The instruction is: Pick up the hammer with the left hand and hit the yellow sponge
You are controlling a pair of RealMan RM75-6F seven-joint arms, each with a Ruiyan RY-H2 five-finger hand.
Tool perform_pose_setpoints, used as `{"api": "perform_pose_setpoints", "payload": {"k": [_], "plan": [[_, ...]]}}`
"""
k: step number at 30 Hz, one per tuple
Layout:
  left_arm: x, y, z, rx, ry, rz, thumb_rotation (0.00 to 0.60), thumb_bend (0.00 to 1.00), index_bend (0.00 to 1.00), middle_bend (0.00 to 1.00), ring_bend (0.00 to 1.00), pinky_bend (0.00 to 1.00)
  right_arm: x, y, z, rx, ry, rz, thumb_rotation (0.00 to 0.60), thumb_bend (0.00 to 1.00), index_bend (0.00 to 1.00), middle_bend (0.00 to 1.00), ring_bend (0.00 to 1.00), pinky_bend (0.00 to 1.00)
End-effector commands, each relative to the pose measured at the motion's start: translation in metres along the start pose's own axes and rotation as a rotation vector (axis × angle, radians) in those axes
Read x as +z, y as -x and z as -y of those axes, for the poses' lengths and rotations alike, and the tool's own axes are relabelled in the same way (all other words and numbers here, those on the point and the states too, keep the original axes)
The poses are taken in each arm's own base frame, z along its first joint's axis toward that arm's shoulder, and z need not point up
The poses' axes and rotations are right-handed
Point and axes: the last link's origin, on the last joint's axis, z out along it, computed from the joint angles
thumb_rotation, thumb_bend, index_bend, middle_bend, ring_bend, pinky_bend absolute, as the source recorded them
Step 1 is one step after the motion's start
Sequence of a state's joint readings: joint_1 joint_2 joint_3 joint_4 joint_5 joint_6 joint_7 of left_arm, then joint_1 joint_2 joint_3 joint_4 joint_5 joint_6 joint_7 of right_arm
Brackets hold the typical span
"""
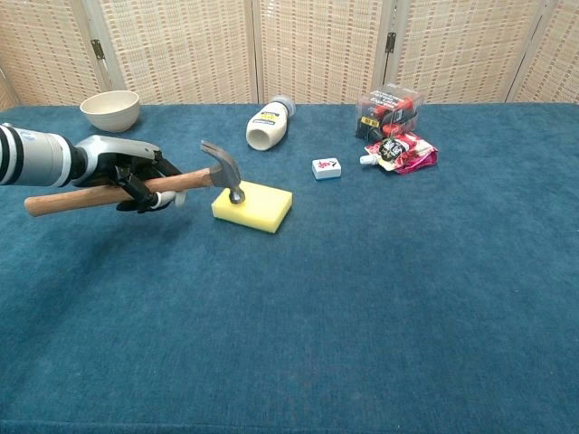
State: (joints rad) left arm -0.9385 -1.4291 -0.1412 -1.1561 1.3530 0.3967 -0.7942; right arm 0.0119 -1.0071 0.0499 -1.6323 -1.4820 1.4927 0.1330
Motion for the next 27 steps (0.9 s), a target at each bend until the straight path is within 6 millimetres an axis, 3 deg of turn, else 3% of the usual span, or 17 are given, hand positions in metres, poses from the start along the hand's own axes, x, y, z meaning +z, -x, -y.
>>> {"api": "perform_pose_setpoints", "payload": {"k": [1, 10, 18, 24, 27], "plan": [[-0.011, -0.010, -0.002, -0.047, 0.022, -0.022, 0.600, 0.72, 0.77, 0.85, 0.72, 0.87, 0.000, 0.000, 0.000, 0.000, -0.004, 0.001, 0.600, 0.13, 0.26, 0.39, 0.23, 0.27], [-0.035, -0.013, 0.007, -0.039, 0.059, -0.026, 0.600, 0.72, 0.77, 0.85, 0.72, 0.87, 0.002, 0.001, 0.002, 0.005, -0.019, 0.001, 0.600, 0.13, 0.26, 0.39, 0.23, 0.27], [-0.047, 0.003, 0.028, 0.101, 0.085, -0.028, 0.600, 0.72, 0.74, 0.84, 0.70, 0.84, 0.000, 0.001, 0.002, 0.006, -0.012, 0.000, 0.600, 0.13, 0.26, 0.39, 0.23, 0.27], [-0.051, 0.011, 0.035, 0.141, 0.125, -0.026, 0.600, 0.71, 0.63, 0.72, 0.52, 0.65, 0.000, 0.003, 0.004, 0.008, -0.019, 0.002, 0.600, 0.13, 0.26, 0.39, 0.23, 0.27], [-0.051, 0.010, 0.038, 0.205, 0.131, -0.027, 0.600, 0.66, 0.50, 0.55, 0.36, 0.46, 0.000, 0.002, 0.005, 0.008, -0.019, 0.000, 0.600, 0.13, 0.26, 0.39, 0.23, 0.27]]}}
